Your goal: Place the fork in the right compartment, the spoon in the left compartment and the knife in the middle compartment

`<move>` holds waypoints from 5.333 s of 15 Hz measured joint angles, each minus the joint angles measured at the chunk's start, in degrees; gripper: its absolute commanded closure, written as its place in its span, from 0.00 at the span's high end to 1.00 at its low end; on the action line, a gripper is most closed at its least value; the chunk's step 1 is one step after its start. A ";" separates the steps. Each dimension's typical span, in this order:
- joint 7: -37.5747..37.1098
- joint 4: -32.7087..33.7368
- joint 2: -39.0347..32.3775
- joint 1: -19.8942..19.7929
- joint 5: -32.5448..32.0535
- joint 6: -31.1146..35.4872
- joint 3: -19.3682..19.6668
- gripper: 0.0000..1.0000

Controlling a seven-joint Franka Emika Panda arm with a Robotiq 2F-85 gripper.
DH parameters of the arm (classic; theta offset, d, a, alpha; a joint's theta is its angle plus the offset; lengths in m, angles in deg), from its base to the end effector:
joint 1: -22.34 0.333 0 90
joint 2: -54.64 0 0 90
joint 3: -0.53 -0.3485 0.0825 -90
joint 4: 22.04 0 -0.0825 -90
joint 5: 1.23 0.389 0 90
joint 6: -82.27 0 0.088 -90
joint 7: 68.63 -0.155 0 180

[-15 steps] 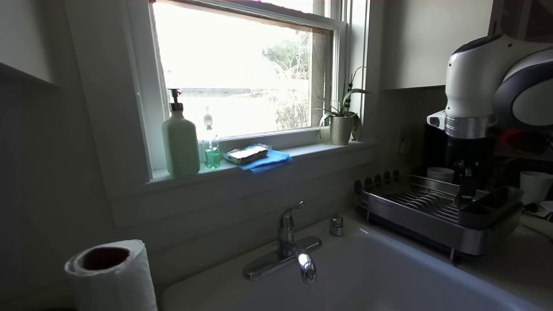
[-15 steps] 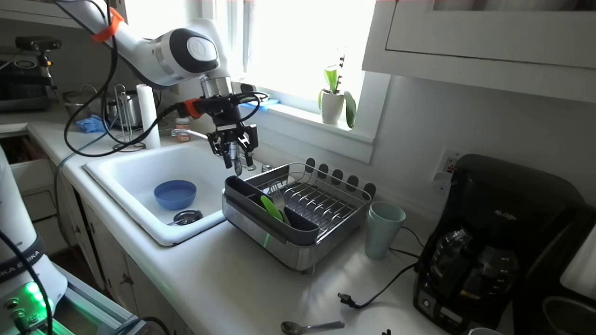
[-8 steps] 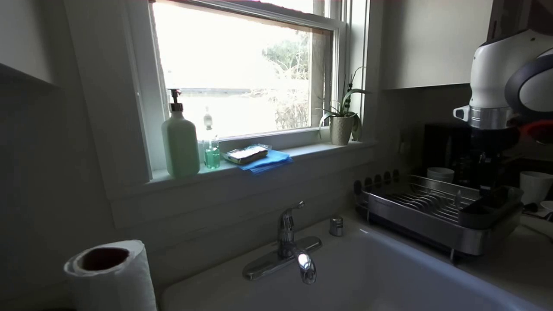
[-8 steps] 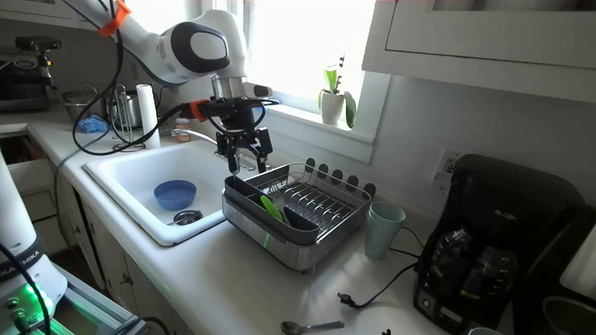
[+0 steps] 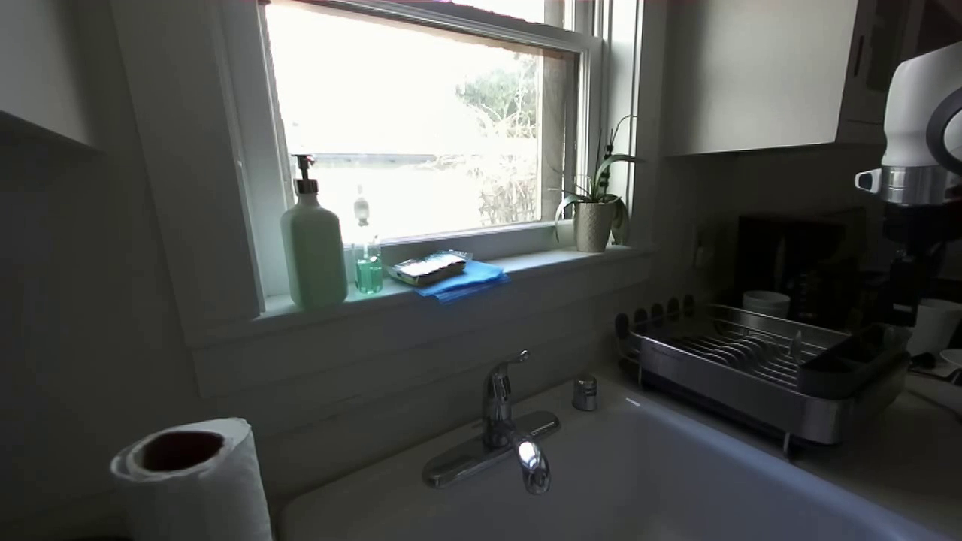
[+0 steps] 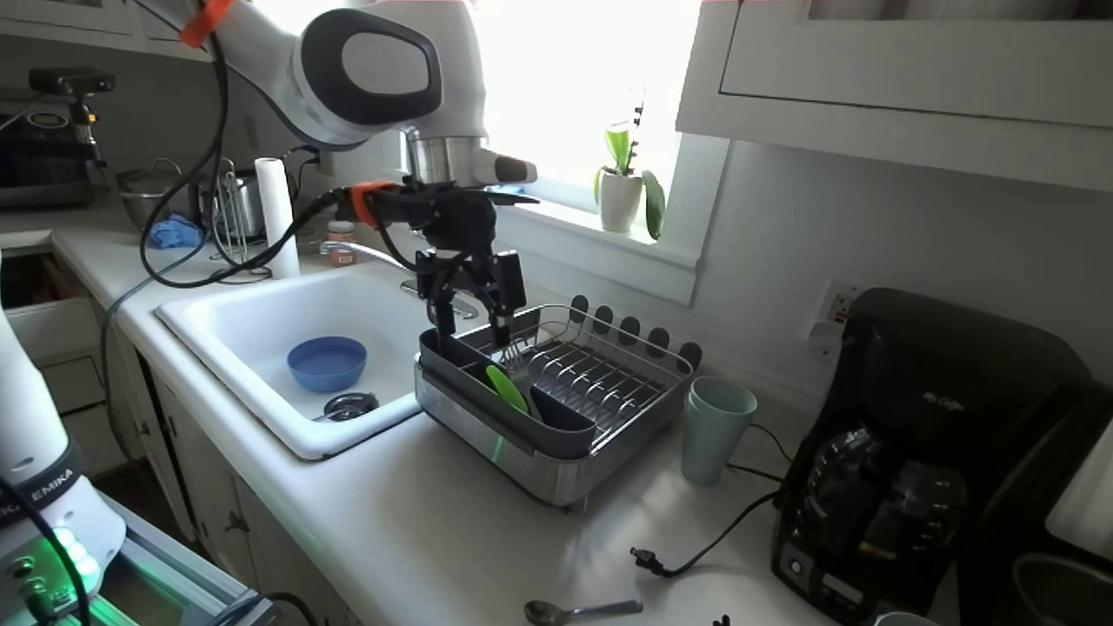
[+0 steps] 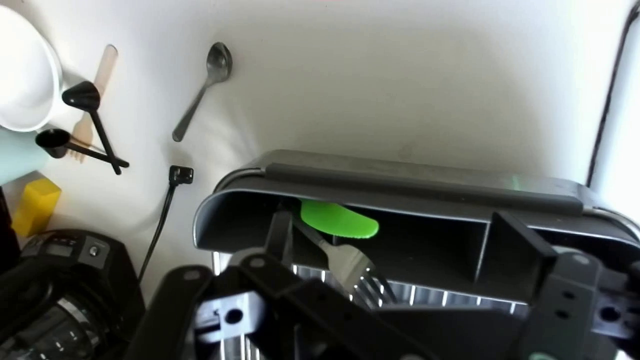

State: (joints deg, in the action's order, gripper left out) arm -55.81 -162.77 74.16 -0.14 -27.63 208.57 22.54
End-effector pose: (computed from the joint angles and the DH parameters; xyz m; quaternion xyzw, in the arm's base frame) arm 0.2944 -0.3348 0.4030 0.9817 -0.1363 -0.0245 0.1308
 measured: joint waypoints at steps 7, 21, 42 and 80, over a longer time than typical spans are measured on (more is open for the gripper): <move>-8.50 -0.03 -0.32 -1.32 0.60 0.50 0.39 1.00; -22.90 -0.04 -6.63 -2.37 0.22 6.52 -0.73 0.39; -20.99 3.75 -5.25 -5.73 -2.80 4.07 -0.54 0.01; 1.19 8.39 8.12 6.25 6.51 -19.64 -3.14 0.01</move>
State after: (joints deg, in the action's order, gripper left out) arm -54.62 -154.38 82.28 6.12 -21.13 188.93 19.40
